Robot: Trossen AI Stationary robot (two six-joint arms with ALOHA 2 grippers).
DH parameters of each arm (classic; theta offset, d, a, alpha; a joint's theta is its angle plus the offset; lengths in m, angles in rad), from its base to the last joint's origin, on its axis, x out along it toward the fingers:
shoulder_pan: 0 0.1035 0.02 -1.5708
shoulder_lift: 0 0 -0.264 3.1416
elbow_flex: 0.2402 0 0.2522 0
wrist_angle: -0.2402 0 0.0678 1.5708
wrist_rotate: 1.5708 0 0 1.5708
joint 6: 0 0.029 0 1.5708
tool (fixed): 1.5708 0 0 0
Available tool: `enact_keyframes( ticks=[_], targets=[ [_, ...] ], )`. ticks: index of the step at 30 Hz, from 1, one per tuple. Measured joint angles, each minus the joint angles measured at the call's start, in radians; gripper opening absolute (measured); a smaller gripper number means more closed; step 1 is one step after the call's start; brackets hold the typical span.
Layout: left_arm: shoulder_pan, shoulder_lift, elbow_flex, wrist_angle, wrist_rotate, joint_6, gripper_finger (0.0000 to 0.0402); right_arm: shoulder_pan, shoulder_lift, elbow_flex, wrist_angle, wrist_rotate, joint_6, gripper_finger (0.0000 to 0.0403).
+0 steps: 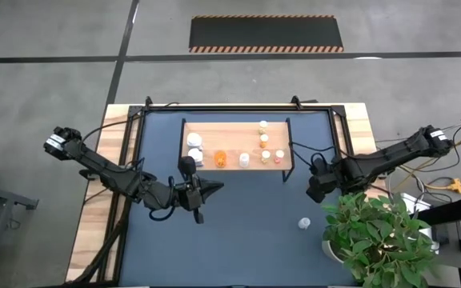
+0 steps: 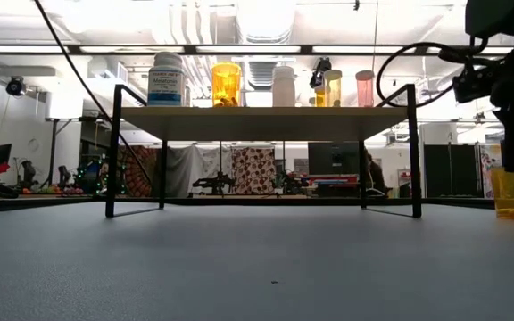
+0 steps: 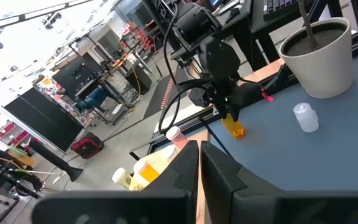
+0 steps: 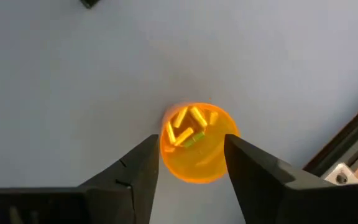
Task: Pick and place medicine bottles onto shelf by color
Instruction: Put the large orange bottle on the shelf
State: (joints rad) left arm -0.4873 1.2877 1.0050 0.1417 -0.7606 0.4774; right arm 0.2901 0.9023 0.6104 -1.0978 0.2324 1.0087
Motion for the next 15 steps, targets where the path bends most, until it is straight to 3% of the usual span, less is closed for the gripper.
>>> enact_keyframes(
  ticks=[7,15],
  targets=[
    [0.000,0.000,0.000,0.000,0.000,0.000,0.0000,0.000,0.002,-0.025,0.085,0.005,-0.041,0.0127],
    [0.000,0.000,0.000,0.009,0.000,-0.003,0.0000,0.000,0.003,-0.062,0.123,0.004,-0.037,0.0030]
  ],
)
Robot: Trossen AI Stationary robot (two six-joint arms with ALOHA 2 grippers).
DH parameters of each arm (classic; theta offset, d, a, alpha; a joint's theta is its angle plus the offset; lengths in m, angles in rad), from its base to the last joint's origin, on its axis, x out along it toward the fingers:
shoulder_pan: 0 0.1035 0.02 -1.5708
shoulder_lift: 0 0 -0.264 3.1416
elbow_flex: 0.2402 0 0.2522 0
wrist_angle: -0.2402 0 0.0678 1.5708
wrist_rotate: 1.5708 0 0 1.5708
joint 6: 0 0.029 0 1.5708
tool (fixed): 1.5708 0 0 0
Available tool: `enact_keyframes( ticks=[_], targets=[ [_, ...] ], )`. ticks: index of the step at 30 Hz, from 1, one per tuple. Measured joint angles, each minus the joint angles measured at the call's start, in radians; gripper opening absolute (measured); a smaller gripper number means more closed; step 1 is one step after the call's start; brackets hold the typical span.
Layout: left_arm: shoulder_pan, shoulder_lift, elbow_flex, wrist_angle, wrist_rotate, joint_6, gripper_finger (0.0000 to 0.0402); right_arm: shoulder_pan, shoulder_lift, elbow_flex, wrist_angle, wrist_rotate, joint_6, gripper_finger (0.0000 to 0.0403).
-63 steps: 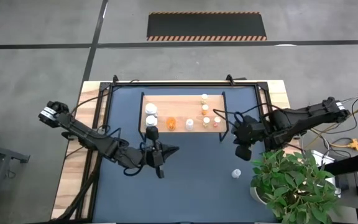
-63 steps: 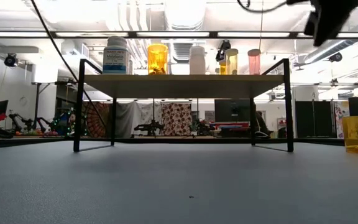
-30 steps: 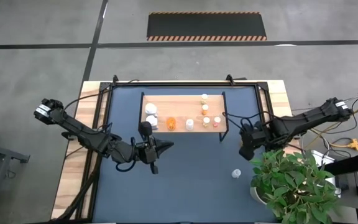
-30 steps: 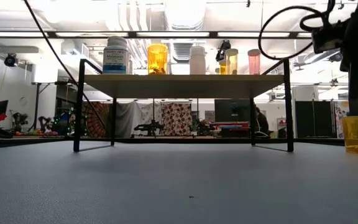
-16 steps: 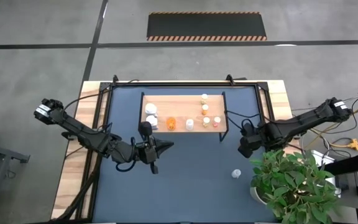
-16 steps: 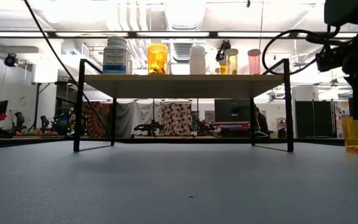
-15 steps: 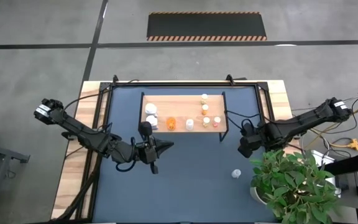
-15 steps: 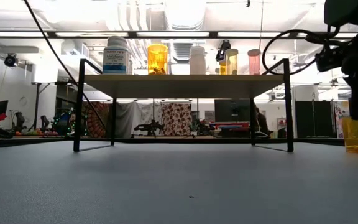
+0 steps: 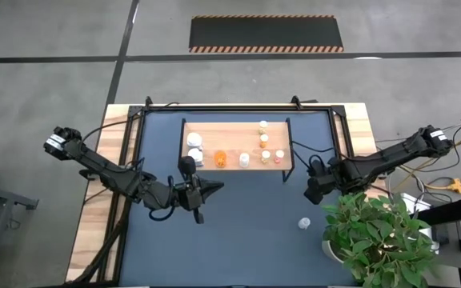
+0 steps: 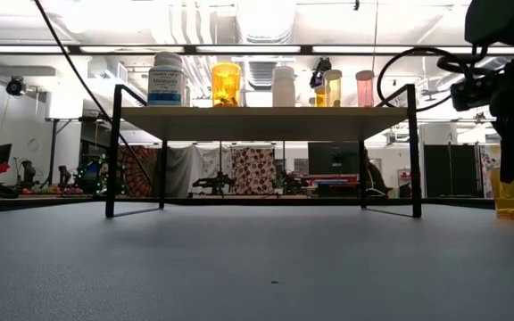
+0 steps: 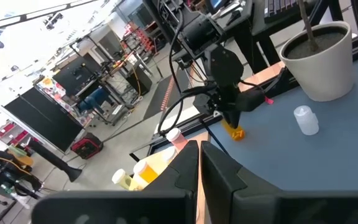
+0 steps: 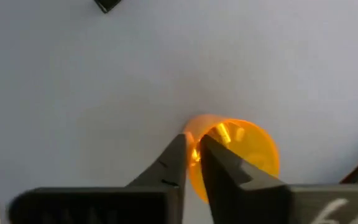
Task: Pick and place medicine bottles onto shelf by color
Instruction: Put the large orange bottle on the shelf
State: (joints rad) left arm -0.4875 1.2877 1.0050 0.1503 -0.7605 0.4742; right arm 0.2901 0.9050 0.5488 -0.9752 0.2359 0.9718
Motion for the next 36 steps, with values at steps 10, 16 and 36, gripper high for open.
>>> enact_keyframes(
  ticks=[10,16,36],
  targets=[
    [-0.019,0.000,0.000,0.000,0.001,-0.034,0.0000,0.000,-0.001,0.173,-0.195,-0.023,-0.074,0.0009],
    [-0.024,0.000,0.000,-0.001,0.002,-0.103,0.0000,0.000,0.000,0.409,-0.354,0.105,-0.120,0.0009],
    [-0.100,0.020,-0.013,0.000,0.002,-0.132,0.0000,-0.001,0.156,0.901,-0.381,0.158,-0.386,0.0009]
  ],
)
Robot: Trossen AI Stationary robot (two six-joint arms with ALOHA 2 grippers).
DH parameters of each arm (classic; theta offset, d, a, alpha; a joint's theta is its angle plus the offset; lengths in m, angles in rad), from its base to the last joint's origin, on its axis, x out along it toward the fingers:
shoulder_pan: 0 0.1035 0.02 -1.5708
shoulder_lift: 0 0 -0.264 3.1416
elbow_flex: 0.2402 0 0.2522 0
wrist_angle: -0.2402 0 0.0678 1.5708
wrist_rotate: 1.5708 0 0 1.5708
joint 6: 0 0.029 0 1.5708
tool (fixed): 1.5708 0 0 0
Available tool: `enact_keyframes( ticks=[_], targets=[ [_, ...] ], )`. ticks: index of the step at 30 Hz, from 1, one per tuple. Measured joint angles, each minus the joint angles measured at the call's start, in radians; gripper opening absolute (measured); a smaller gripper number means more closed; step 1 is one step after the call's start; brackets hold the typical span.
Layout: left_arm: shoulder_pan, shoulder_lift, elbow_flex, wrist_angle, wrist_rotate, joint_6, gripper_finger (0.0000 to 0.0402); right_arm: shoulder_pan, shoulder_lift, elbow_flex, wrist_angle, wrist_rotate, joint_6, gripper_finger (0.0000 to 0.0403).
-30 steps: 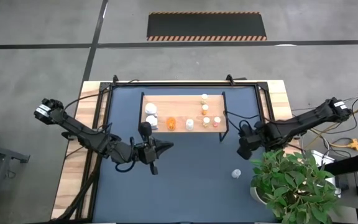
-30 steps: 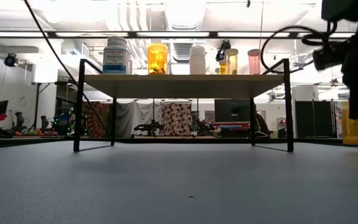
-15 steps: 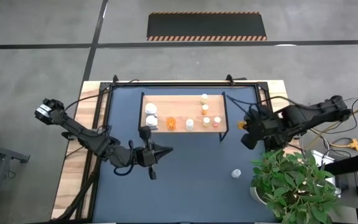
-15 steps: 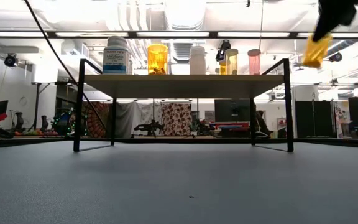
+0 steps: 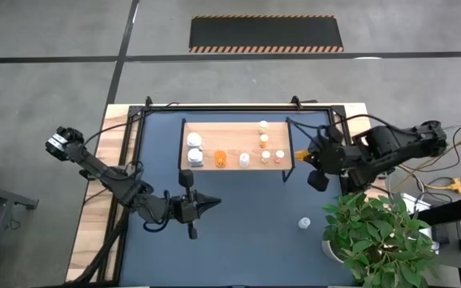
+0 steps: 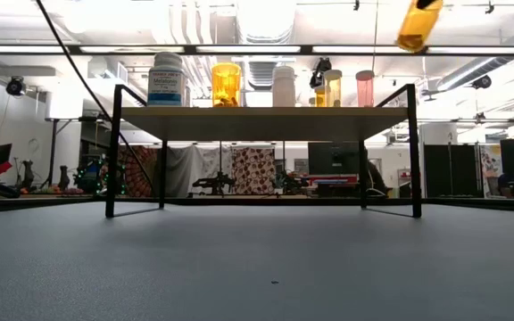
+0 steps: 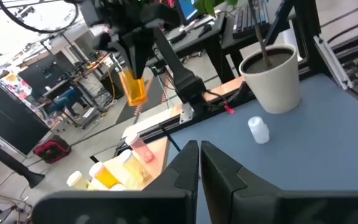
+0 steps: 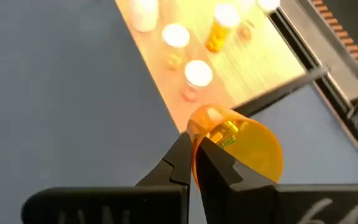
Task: Pick and place medicine bottles onto shelf by color
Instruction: Put the large orange bottle on the shelf
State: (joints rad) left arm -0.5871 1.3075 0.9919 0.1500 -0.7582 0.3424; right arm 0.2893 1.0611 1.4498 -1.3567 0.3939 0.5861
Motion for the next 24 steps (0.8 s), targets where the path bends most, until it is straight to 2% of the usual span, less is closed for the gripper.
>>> enact_keyframes(
  ticks=[7,13,20,24],
  targets=[
    [0.000,-0.006,-0.066,0.093,-0.006,0.039,0.0000,0.000,0.133,0.156,0.001,0.000,-0.104,0.0009],
    [0.000,-0.031,-0.078,0.104,-0.011,0.082,0.0000,0.000,0.242,0.298,0.011,0.000,-0.190,0.0008],
    [0.001,-0.060,-0.084,0.104,-0.140,0.178,0.0000,-0.029,0.382,0.440,0.067,0.000,-0.321,0.0008],
    [-0.003,-0.068,-0.111,0.106,-0.141,0.169,0.0000,-0.062,0.476,0.539,0.064,0.000,-0.392,0.0008]
  ],
)
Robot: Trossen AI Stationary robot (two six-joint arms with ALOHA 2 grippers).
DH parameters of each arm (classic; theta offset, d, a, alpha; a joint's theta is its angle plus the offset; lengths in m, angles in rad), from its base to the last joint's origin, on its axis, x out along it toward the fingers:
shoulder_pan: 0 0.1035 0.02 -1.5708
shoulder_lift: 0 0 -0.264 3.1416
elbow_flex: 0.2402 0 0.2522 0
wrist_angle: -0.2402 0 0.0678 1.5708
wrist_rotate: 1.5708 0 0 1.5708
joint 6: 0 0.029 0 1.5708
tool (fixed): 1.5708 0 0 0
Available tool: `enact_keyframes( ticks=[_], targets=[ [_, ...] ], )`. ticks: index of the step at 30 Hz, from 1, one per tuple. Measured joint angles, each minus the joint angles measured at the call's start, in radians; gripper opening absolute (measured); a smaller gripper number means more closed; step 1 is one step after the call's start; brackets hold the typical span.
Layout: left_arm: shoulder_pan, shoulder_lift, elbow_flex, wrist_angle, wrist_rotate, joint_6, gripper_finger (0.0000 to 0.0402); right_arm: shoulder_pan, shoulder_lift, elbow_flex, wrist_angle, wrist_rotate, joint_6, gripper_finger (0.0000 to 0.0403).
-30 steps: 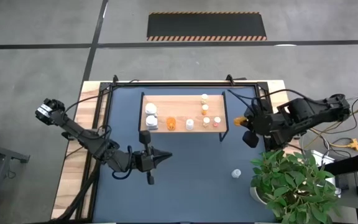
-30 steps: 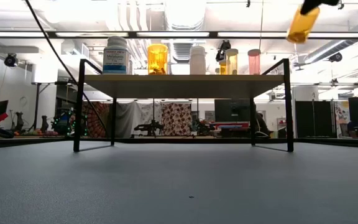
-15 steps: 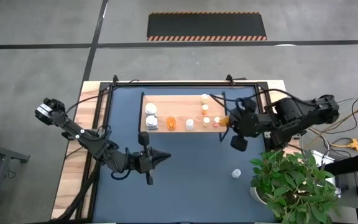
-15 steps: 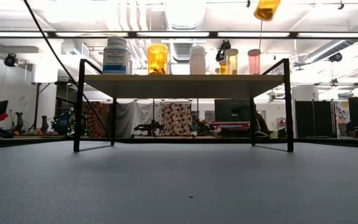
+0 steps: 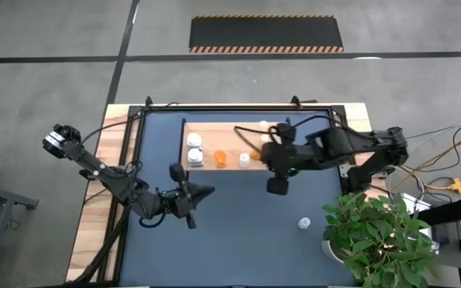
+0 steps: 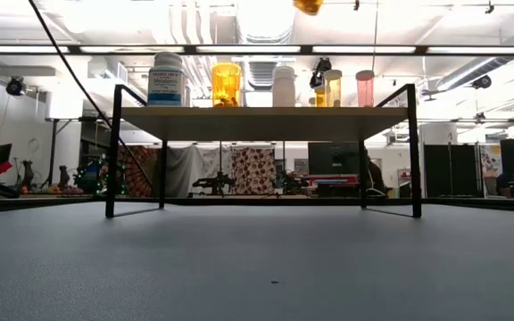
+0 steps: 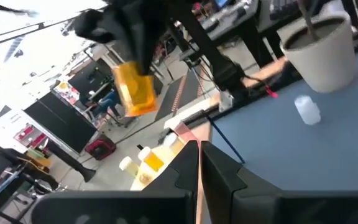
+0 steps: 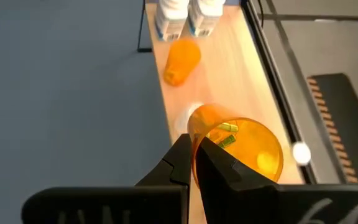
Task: Pick and place medicine bottles onto shelf by color
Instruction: Put the large orange bottle on the shelf
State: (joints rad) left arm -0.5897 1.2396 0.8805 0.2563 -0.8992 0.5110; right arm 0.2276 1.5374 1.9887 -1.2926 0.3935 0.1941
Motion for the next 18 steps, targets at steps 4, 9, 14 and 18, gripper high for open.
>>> enact_keyframes(
  ticks=[4,9,14,18],
  targets=[
    [-0.007,-0.006,-0.020,-0.005,0.000,0.000,0.0000,-0.038,0.085,0.091,-0.004,-0.001,-0.066,0.0008],
    [-0.010,-0.014,-0.021,-0.003,0.000,-0.005,0.0000,-0.095,0.174,0.172,-0.006,-0.004,-0.140,0.0008],
    [-0.012,-0.014,-0.021,-0.004,0.000,-0.006,0.0000,-0.159,0.237,0.198,-0.009,-0.009,-0.192,0.0008],
    [-0.014,-0.014,-0.021,-0.003,0.000,-0.006,0.0000,-0.210,0.281,0.198,-0.010,-0.013,-0.227,0.0008]
  ],
)
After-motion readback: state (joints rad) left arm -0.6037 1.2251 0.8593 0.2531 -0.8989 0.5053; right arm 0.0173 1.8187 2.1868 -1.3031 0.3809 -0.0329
